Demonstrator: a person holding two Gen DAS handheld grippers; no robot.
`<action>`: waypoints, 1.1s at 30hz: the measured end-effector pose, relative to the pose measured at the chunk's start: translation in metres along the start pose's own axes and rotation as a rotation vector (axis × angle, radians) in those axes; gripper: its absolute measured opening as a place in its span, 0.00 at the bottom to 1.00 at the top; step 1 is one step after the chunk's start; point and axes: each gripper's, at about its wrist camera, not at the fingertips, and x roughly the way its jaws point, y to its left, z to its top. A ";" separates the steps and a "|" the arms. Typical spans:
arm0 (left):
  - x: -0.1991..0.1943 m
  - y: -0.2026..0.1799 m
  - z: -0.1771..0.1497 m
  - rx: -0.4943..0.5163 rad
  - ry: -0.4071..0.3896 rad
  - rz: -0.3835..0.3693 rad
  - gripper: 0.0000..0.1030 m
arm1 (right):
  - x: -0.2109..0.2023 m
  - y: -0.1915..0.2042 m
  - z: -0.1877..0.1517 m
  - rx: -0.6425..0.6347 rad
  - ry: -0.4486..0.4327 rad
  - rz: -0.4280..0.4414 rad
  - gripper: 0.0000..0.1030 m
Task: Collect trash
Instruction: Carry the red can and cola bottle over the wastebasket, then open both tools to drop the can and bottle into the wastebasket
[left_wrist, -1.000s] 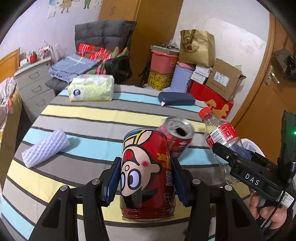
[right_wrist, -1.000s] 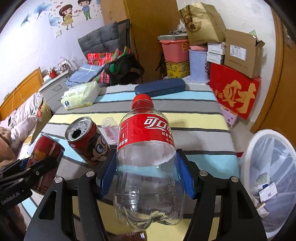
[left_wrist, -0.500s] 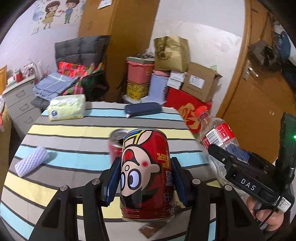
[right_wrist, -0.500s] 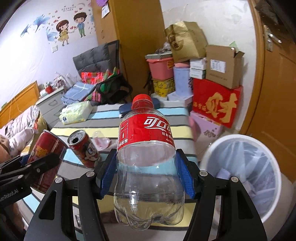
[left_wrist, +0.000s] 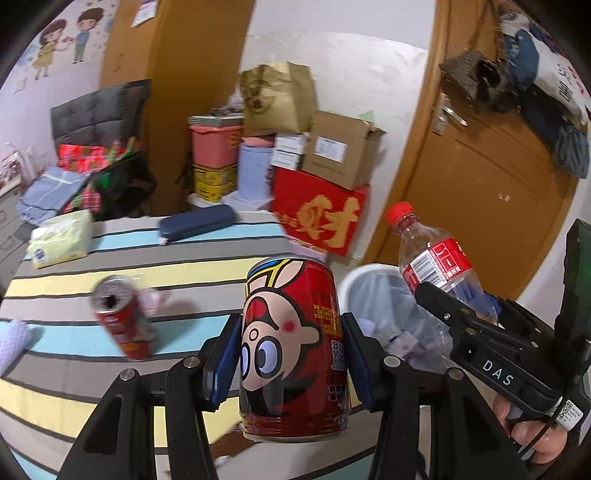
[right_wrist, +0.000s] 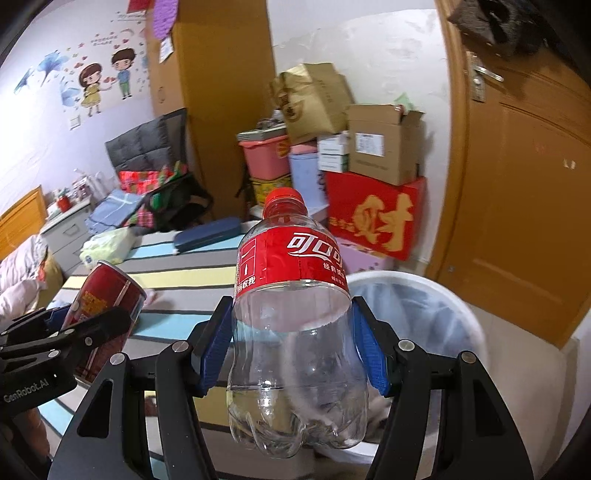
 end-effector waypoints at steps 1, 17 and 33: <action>0.004 -0.007 0.001 0.008 0.004 -0.010 0.51 | -0.001 -0.005 0.000 0.005 -0.001 -0.010 0.62; 0.059 -0.089 -0.006 0.094 0.086 -0.101 0.51 | -0.010 -0.067 -0.010 0.041 0.025 -0.133 0.62; 0.130 -0.110 -0.007 0.118 0.194 -0.102 0.51 | 0.029 -0.105 -0.020 0.076 0.166 -0.110 0.62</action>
